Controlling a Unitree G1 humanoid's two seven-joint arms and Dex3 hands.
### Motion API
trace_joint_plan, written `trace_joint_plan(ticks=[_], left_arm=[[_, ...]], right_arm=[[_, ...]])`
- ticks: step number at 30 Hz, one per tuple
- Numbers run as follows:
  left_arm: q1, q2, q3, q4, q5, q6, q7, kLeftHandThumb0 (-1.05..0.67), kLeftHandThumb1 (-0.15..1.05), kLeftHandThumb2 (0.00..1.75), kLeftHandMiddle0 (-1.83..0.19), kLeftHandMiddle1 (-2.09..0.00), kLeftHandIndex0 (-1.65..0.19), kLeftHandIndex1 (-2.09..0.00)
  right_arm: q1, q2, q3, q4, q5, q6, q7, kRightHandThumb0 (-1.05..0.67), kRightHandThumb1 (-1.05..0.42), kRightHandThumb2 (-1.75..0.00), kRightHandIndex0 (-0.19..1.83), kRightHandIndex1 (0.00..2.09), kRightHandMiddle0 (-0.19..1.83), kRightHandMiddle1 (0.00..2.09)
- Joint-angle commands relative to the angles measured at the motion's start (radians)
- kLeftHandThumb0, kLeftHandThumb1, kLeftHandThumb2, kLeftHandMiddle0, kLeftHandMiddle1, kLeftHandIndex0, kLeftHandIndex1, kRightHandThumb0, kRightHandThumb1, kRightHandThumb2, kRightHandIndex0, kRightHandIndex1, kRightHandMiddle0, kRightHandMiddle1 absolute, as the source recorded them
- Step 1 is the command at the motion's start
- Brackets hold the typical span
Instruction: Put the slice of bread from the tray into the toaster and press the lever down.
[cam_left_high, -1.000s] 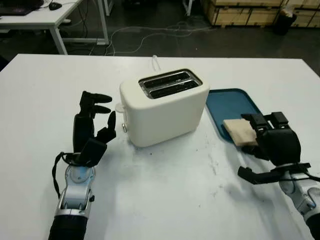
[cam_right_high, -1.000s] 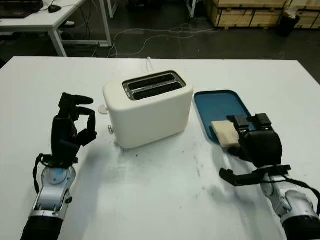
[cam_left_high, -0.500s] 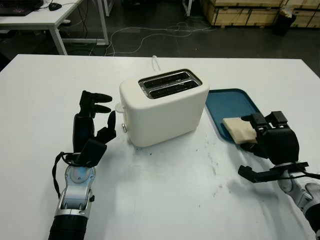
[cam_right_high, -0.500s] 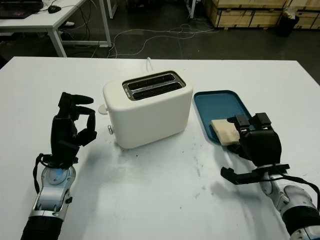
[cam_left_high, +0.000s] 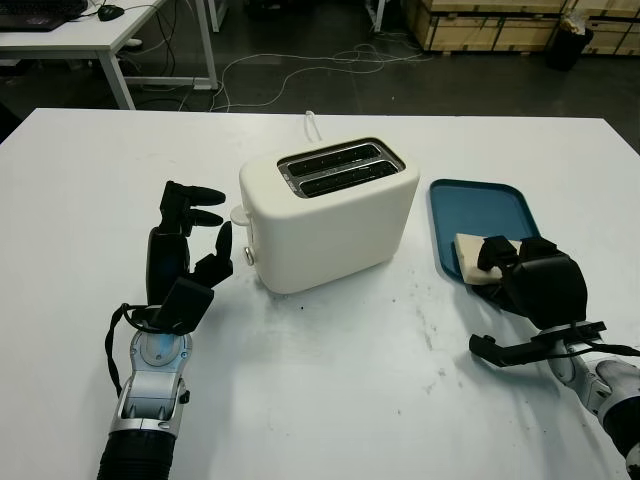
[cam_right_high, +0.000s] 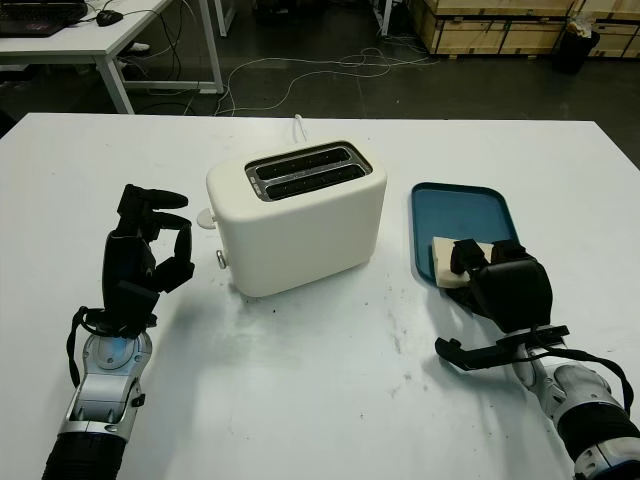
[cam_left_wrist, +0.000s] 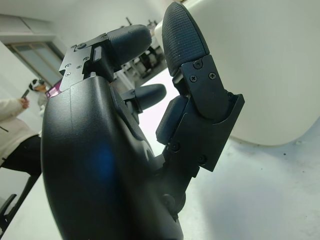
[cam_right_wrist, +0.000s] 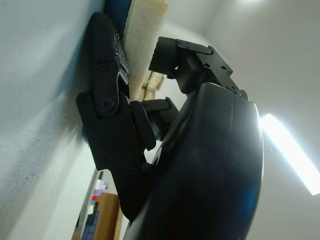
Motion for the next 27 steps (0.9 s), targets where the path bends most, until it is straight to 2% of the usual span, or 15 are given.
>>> trace_joint_plan(ticks=[1,8,12,16,19,21,22,24,27], left_arm=[[-0.013,-0.005,0.003,-0.005,-0.005,-0.012,0.002,-0.76,0.76,0.88,0.00,-1.75,0.00,-1.60],[-0.013,0.000,0.002,-0.001,0.008,-0.009,0.003,-0.76,0.77,0.88,0.00,-1.75,0.00,-1.59],[-0.014,-0.002,0.002,-0.004,0.013,0.000,0.009,-0.75,0.75,0.90,0.00,-1.75,0.00,-1.59],[-0.014,-0.004,0.001,-0.006,0.017,0.002,0.013,-0.75,0.74,0.92,0.00,-1.75,0.00,-1.62],[-0.012,-0.003,0.001,-0.011,0.016,0.006,0.012,-0.75,0.74,0.93,0.00,-1.75,0.00,-1.62],[-0.013,-0.006,0.002,-0.009,0.004,0.003,0.007,-0.74,0.73,0.94,0.00,-1.75,0.00,-1.62],[-0.014,-0.006,0.003,-0.004,-0.001,-0.004,0.005,-0.74,0.73,0.94,0.00,-1.75,0.00,-1.62],[-0.014,-0.007,0.003,-0.004,-0.005,-0.004,0.003,-0.73,0.73,0.95,0.00,-1.75,0.00,-1.61],[-0.015,-0.005,0.002,-0.002,0.002,-0.007,0.008,-0.74,0.73,0.95,0.00,-1.75,0.00,-1.61]], right_arm=[[0.018,-0.006,0.019,-0.001,-0.016,0.017,0.011,-0.80,-0.92,-0.36,1.57,1.75,1.46,1.75],[0.013,-0.005,0.025,0.005,0.004,-0.009,-0.020,-0.78,-0.92,-0.33,1.57,1.75,1.43,1.75],[0.009,0.003,-0.019,0.022,0.107,-0.132,0.012,-0.77,-0.92,-0.36,1.57,1.75,1.45,1.75],[0.000,0.015,-0.073,0.046,0.232,-0.260,0.081,-0.76,-0.92,-0.40,1.57,1.75,1.32,1.75],[-0.008,0.021,-0.114,0.048,0.319,-0.318,0.170,-0.76,-0.92,-0.41,1.57,1.75,1.36,1.75],[-0.011,0.020,-0.138,0.039,0.363,-0.342,0.229,-0.76,-0.92,-0.43,1.56,1.75,1.29,1.75],[-0.012,0.020,-0.151,0.033,0.388,-0.356,0.260,-0.76,-0.92,-0.44,1.54,1.75,1.23,1.75],[-0.016,0.018,-0.177,0.019,0.433,-0.379,0.319,-0.78,-0.92,-0.45,1.35,1.74,1.07,1.75],[-0.027,0.013,-0.207,0.003,0.464,-0.402,0.372,-0.79,-0.92,-0.46,1.24,1.74,1.00,1.75]])
